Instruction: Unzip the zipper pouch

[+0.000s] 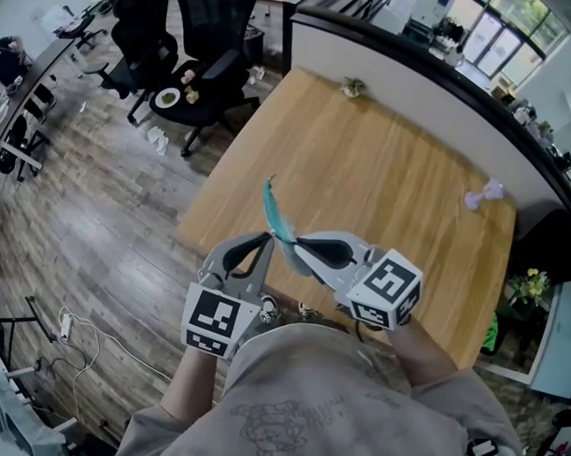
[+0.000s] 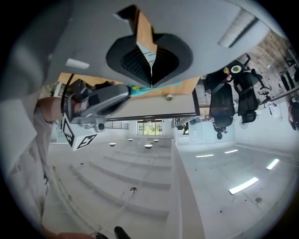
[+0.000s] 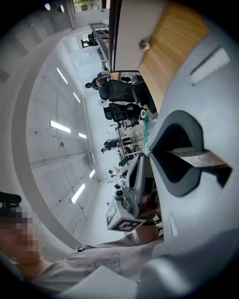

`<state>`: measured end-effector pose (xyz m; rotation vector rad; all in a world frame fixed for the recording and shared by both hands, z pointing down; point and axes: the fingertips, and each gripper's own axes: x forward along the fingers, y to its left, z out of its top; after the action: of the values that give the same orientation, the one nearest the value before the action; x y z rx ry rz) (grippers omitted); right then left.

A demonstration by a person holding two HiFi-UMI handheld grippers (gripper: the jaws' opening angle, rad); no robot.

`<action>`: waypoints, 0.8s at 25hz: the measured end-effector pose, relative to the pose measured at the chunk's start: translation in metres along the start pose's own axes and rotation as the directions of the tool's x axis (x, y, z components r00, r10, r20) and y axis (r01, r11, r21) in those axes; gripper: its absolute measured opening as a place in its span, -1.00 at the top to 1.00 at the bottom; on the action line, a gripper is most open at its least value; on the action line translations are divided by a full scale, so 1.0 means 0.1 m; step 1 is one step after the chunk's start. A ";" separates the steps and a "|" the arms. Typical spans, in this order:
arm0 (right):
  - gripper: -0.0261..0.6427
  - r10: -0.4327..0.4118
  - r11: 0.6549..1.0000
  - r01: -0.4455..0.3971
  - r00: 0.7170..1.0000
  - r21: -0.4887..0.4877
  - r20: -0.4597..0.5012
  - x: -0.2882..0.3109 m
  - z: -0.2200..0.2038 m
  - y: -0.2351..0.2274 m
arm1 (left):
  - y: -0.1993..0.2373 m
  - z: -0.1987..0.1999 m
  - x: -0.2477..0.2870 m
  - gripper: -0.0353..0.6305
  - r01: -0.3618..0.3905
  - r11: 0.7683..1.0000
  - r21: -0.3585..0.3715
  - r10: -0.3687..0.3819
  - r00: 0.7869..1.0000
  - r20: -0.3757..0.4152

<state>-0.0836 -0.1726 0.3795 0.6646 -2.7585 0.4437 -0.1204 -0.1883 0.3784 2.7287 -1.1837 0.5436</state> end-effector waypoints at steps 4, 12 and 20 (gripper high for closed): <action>0.88 0.003 1.000 -0.003 1.000 -0.016 -0.003 -0.04 0.00 0.03 | 0.10 0.01 -0.02 0.88 -0.017 1.000 0.026 0.017 1.000 -0.020; 0.88 0.000 1.000 0.000 1.000 -0.011 0.007 -0.23 -0.01 -0.04 | 0.53 -0.16 -0.15 0.87 -0.133 0.991 0.011 0.134 0.989 -0.064; 0.88 0.003 1.000 -0.004 1.000 0.025 0.024 -0.41 0.03 -0.14 | 0.83 -0.28 -0.32 0.87 -0.200 0.979 -0.031 0.197 0.977 -0.083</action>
<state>-0.0419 -0.1697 0.3662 0.6754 -2.7818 0.4744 -0.2080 -0.2166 0.3895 2.5457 -1.4400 0.6385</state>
